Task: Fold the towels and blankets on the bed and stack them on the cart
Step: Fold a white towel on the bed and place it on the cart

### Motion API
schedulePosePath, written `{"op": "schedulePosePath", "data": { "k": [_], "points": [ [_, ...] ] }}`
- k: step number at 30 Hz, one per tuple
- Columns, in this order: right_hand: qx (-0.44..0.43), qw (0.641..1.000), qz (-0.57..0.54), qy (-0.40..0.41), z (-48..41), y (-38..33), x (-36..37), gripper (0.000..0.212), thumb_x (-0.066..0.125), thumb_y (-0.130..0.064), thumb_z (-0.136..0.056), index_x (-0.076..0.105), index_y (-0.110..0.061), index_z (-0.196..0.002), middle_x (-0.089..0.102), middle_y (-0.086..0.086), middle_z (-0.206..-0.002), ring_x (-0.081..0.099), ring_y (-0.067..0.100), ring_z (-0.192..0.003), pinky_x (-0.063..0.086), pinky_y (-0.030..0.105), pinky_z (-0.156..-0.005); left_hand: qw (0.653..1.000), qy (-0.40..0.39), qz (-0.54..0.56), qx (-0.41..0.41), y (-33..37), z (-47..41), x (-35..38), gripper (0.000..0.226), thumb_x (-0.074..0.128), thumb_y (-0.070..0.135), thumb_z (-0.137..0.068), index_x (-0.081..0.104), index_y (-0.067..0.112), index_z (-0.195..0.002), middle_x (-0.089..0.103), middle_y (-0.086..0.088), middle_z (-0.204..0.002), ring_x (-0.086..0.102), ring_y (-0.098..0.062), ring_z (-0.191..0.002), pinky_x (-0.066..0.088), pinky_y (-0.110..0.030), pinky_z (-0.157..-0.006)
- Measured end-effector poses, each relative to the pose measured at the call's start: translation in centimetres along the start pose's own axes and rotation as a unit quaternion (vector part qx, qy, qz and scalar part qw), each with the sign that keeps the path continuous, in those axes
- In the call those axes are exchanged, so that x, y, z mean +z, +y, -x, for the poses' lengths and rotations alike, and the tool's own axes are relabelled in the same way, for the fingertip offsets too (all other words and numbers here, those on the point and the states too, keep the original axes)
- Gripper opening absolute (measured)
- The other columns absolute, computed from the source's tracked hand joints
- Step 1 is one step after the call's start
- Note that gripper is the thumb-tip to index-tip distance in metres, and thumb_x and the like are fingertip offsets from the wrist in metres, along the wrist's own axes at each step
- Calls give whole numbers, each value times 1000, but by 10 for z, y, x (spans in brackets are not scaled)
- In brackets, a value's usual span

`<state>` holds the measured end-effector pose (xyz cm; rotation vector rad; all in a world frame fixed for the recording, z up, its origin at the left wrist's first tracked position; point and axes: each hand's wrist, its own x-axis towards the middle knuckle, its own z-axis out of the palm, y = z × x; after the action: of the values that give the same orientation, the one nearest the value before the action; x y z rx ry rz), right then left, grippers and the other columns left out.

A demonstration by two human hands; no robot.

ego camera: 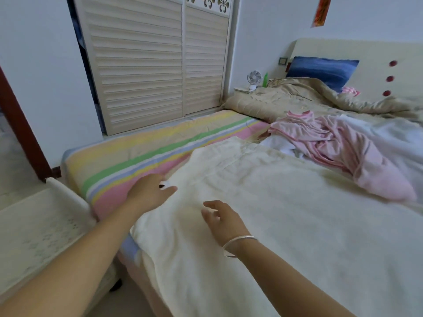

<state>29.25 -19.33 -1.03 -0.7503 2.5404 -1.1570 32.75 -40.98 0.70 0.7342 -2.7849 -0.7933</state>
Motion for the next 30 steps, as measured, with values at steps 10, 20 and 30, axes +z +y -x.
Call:
{"op": "schedulePosePath", "data": {
  "k": [10, 20, 30],
  "points": [
    [289, 901, -314, 82, 158, 63, -148, 20, 59, -25, -91, 69, -8, -91, 68, 10, -87, 66, 24, -77, 57, 38, -77, 925, -243, 73, 284, 225, 192, 90, 18, 63, 39, -83, 68, 22, -88, 70, 6, -89, 65, -10, -89, 52, -37, -81],
    [426, 801, -183, 377, 485, 229, -309, 22, 59, -24, -95, 68, -4, -92, 67, 23, -96, 62, 34, -84, 52, 47, -85, 792, -464, 105, 382, 387, 369, 200, 22, 54, 35, -96, 66, 16, -99, 72, 4, -96, 65, -8, -66, 49, -24, -60],
    [482, 748, -16, 456, 605, 277, -303, 39, 52, -24, -94, 56, -5, -60, 55, 14, -59, 50, 28, -59, 33, 32, -54, 832, -362, 32, 419, 430, 399, 255, 15, 55, 25, -92, 70, 20, -93, 69, 10, -94, 63, -11, -92, 53, -34, -87]
  ]
}}
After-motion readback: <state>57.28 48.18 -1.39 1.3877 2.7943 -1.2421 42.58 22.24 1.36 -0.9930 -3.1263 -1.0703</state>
